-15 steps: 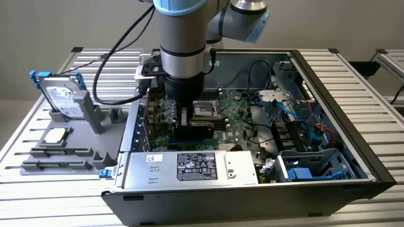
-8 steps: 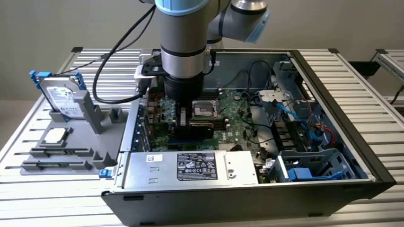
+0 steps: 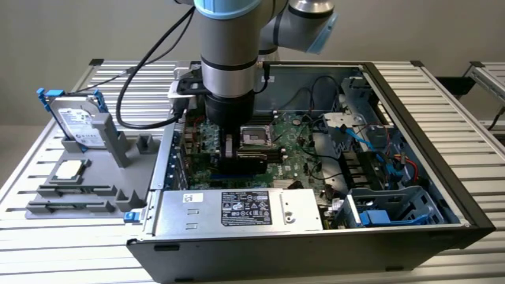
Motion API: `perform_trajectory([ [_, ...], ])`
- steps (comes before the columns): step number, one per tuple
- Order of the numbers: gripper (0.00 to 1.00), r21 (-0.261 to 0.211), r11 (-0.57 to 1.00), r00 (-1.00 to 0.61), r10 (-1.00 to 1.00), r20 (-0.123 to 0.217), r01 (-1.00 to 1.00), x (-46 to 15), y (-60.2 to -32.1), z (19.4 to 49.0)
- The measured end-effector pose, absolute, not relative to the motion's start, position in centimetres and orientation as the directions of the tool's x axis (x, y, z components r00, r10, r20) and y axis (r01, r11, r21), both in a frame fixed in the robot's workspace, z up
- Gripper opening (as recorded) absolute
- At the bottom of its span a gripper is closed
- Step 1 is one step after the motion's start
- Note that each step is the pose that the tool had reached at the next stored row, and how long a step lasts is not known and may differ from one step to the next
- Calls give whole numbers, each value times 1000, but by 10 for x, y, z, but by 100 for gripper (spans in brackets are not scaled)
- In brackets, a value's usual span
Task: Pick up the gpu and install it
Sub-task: 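Insert the gpu into the slot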
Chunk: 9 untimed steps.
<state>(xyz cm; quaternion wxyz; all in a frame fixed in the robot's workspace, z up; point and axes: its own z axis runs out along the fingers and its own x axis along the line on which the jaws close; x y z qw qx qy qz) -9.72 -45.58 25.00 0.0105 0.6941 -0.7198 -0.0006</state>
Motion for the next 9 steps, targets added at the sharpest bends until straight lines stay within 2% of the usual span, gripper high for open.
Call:
perform_trajectory([
  [9,27,15,35,-35,-999,22,-999,-97,-455,249],
])
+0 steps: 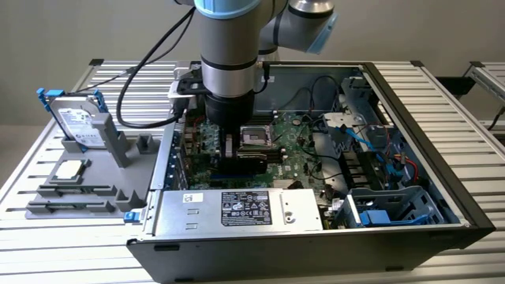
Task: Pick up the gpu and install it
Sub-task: 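Insert the gpu into the slot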
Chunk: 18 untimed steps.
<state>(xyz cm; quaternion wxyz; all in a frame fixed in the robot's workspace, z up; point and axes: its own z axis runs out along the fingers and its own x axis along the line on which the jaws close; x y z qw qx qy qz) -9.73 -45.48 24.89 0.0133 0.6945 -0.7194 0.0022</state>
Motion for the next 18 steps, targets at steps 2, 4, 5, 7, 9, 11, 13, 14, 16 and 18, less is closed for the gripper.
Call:
perform_trajectory([
  [2,27,15,35,-35,-999,24,-999,-97,-455,249],
  [4,27,15,35,-34,-999,26,-999,-97,-454,248],
  [5,27,15,34,-34,-999,27,-999,-97,-454,248],
  [7,27,15,34,-33,-999,30,-999,-97,-454,248],
  [9,27,15,33,-32,-999,31,-999,-97,-453,247],
  [11,27,15,32,-31,-999,33,-999,-97,-453,247],
  [13,27,15,31,-30,-999,34,-999,-97,-453,247],
  [14,27,15,30,-30,-999,34,-999,-97,-453,247],
  [16,27,15,30,-29,-999,35,-999,-97,-453,246],
  [18,27,15,29,-28,-999,36,-999,-97,-452,246],
])
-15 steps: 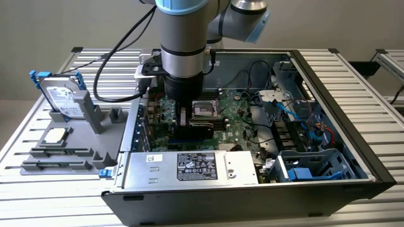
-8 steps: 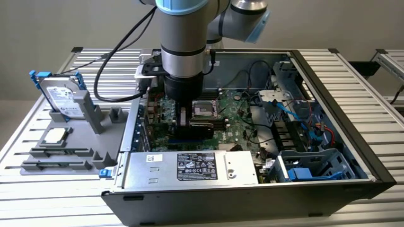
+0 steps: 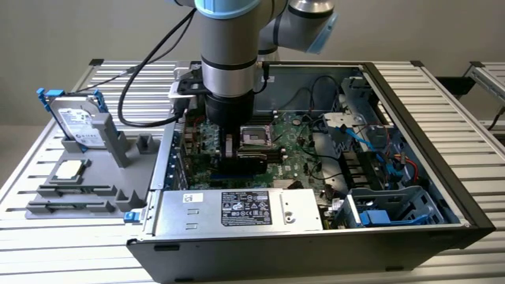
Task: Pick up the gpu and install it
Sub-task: 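Insert the gpu into the slot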
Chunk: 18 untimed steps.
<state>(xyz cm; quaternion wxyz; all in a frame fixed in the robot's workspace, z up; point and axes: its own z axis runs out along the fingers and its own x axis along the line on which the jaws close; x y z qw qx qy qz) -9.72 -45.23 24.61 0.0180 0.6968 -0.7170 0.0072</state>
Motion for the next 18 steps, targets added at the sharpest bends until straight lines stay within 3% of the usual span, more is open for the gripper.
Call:
perform_trajectory([
  [18,27,15,11,-10,-999,45,-1000,-97,-451,244],
])
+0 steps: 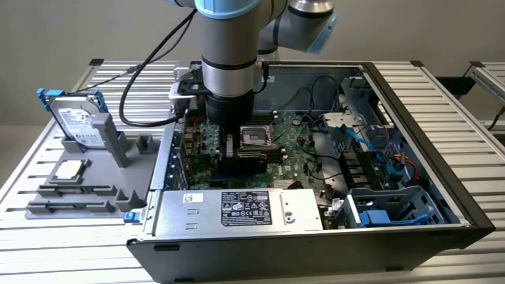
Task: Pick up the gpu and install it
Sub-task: 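Insert the gpu into the slot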
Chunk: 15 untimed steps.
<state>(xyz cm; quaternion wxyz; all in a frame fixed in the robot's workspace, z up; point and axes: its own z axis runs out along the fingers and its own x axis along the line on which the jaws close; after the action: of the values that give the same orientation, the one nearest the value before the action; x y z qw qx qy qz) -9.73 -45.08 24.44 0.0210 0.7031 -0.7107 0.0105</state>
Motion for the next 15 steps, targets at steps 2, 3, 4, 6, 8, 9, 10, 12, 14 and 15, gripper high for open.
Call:
perform_trajectory([
  [2,27,15,6,-6,-999,45,-1000,-97,-451,244],
  [3,27,15,4,-3,-999,46,-1000,-97,-451,244],
  [4,27,15,1,-1,-999,46,-1000,-97,-451,244],
  [6,27,15,-4,4,-999,47,-1000,-97,-450,244],
  [8,27,15,-8,9,-999,47,-1000,-97,-450,244],
  [9,27,15,-10,11,-999,47,-1000,-97,-450,244],
  [10,27,15,-12,12,-999,47,-1000,-97,-450,244],
  [12,27,14,-14,15,-999,46,-1000,-97,-450,244],
  [14,27,14,-16,17,-999,46,-1000,-97,-450,244],
  [15,27,15,-17,18,-999,47,-1000,-97,-450,244],
])
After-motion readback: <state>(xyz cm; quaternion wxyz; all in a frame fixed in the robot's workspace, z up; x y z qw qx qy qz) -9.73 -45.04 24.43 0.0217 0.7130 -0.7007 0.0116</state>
